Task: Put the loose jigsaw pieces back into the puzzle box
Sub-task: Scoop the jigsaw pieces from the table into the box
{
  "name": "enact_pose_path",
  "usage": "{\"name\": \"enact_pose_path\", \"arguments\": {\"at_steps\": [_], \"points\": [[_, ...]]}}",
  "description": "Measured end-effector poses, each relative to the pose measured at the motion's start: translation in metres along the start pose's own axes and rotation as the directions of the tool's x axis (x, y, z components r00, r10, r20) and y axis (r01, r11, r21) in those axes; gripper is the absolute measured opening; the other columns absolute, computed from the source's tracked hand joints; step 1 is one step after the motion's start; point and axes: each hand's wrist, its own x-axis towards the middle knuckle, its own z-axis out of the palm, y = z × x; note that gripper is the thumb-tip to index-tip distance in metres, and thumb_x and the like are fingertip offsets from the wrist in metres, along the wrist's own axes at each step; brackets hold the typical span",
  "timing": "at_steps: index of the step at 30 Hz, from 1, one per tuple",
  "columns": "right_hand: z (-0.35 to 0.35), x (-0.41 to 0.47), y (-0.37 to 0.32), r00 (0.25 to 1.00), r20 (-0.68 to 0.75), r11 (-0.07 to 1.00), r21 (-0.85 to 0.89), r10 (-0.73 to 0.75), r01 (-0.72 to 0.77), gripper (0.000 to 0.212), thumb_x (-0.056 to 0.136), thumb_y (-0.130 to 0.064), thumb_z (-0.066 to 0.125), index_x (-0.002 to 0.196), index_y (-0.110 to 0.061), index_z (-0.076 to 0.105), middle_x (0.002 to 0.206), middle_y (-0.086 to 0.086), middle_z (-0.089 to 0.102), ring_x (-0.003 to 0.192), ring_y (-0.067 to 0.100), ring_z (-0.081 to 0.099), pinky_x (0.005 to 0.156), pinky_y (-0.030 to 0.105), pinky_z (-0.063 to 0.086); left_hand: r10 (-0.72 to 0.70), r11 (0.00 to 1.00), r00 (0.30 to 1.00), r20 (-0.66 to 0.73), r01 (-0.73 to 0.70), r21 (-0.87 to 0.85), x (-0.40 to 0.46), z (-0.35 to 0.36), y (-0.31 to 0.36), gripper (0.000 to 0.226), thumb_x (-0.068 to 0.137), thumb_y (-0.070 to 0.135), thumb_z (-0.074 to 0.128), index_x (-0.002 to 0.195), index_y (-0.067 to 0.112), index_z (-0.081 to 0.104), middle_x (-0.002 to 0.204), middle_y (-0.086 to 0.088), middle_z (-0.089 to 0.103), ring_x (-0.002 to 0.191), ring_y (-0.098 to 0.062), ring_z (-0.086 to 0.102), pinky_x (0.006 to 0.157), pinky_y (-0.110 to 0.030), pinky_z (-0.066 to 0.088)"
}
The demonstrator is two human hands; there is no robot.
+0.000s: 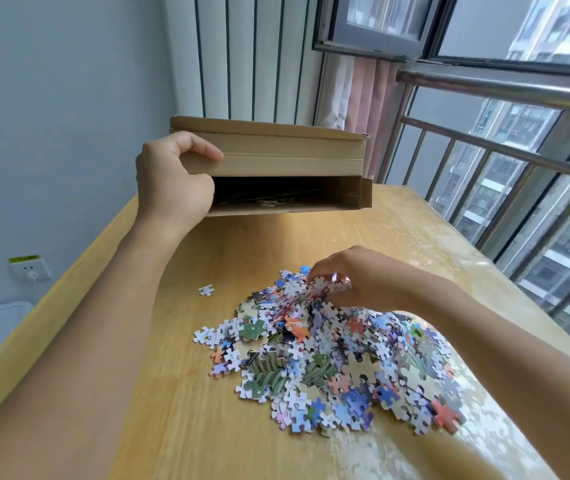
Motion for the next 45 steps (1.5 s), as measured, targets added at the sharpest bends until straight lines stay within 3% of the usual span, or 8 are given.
{"name": "enact_pose_path", "arguments": {"at_steps": [5, 14, 19, 24, 30, 35, 38, 45], "points": [[-0.003, -0.003, 0.000, 0.999, -0.047, 0.998, 0.050, -0.021, 0.023, 0.042, 0.092, -0.032, 0.072, 0.133, -0.030, 0.062, 0.122, -0.005, 0.070, 0.103, 0.013, 0.065, 0.086, 0.031, 0.053, 0.007, 1.000, 1.000, 0.007, -0.007, 0.002, 0.000, 0.000, -0.001, 0.049, 0.074, -0.017, 0.056, 0.096, 0.023, 0.074, 0.104, 0.000, 0.065, 0.096, -0.020, 0.058, 0.076, -0.026, 0.051], [-0.018, -0.008, -0.004, 0.951, -0.296, 0.961, 0.228, -0.087, 0.158, 0.031, 0.090, -0.024, 0.075, 0.120, -0.019, 0.069, 0.105, -0.010, 0.073, 0.096, 0.003, 0.066, 0.084, 0.025, 0.059, 0.001, 1.000, 1.000, 0.019, -0.001, -0.012, 0.000, 0.002, -0.003, 0.052, 0.073, -0.016, 0.052, 0.095, 0.027, 0.073, 0.100, 0.001, 0.066, 0.089, -0.018, 0.057, 0.061, -0.013, 0.040], [-0.040, -0.003, -0.013, 0.882, -0.467, 0.930, 0.289, -0.071, 0.227, 0.024, 0.091, -0.022, 0.075, 0.114, -0.026, 0.071, 0.100, -0.015, 0.073, 0.093, 0.002, 0.067, 0.079, 0.024, 0.059, -0.007, 1.000, 1.000, 0.017, 0.007, -0.021, 0.005, -0.002, 0.001, 0.051, 0.076, -0.016, 0.051, 0.095, 0.027, 0.073, 0.093, 0.004, 0.064, 0.068, -0.010, 0.052, 0.050, -0.006, 0.035], [-0.052, 0.005, -0.020, 0.761, -0.627, 0.966, 0.048, -0.168, 0.253, 0.029, 0.093, -0.022, 0.071, 0.122, -0.025, 0.069, 0.112, -0.012, 0.071, 0.092, 0.004, 0.067, 0.081, 0.028, 0.057, -0.018, 1.000, 0.999, 0.037, 0.018, -0.023, 0.000, 0.000, 0.003, 0.051, 0.076, -0.015, 0.051, 0.094, 0.028, 0.072, 0.089, 0.011, 0.062, 0.069, -0.006, 0.054, 0.050, -0.005, 0.036], [-0.055, 0.027, -0.007, 0.726, -0.588, 0.917, -0.370, -0.356, 0.150, 0.024, 0.100, -0.023, 0.060, 0.124, -0.022, 0.066, 0.106, 0.000, 0.068, 0.092, 0.024, 0.066, 0.069, 0.041, 0.056, -0.020, 0.999, 1.000, 0.023, 0.021, -0.025, 0.001, -0.004, 0.007, 0.051, 0.077, -0.015, 0.050, 0.094, 0.028, 0.072, 0.089, 0.018, 0.059, 0.069, -0.007, 0.054, 0.052, -0.010, 0.039], [-0.056, 0.040, -0.002, 0.710, -0.587, 0.872, -0.484, -0.389, 0.077, 0.024, 0.099, -0.016, 0.060, 0.123, -0.019, 0.064, 0.101, 0.003, 0.066, 0.090, 0.026, 0.063, 0.061, 0.042, 0.056, -0.021, 0.999, 1.000, 0.018, 0.022, -0.040, 0.004, -0.006, 0.005, 0.052, 0.076, -0.015, 0.050, 0.093, 0.029, 0.072, 0.087, 0.018, 0.059, 0.068, -0.006, 0.052, 0.053, -0.011, 0.038], [-0.055, 0.048, -0.001, 0.757, -0.540, 0.838, -0.546, -0.368, 0.018, 0.032, 0.094, -0.013, 0.066, 0.125, -0.023, 0.063, 0.094, -0.001, 0.068, 0.086, 0.024, 0.065, 0.056, 0.037, 0.053, -0.031, 0.999, 0.999, 0.021, 0.032, -0.043, 0.004, -0.006, 0.007, 0.052, 0.075, -0.015, 0.049, 0.092, 0.027, 0.073, 0.077, 0.014, 0.057, 0.055, -0.008, 0.045, 0.046, -0.007, 0.033], [-0.059, 0.065, 0.002, 0.760, -0.609, 0.916, -0.399, -0.225, -0.049, 0.023, 0.095, -0.032, 0.065, 0.118, -0.026, 0.066, 0.085, 0.003, 0.075, 0.072, 0.035, 0.068, 0.056, 0.037, 0.052, -0.042, 0.997, 0.999, 0.034, 0.044, -0.061, 0.004, -0.006, 0.007, 0.053, 0.075, -0.016, 0.049, 0.094, 0.027, 0.073, 0.082, 0.011, 0.060, 0.048, -0.005, 0.045, 0.044, -0.007, 0.033]]}}
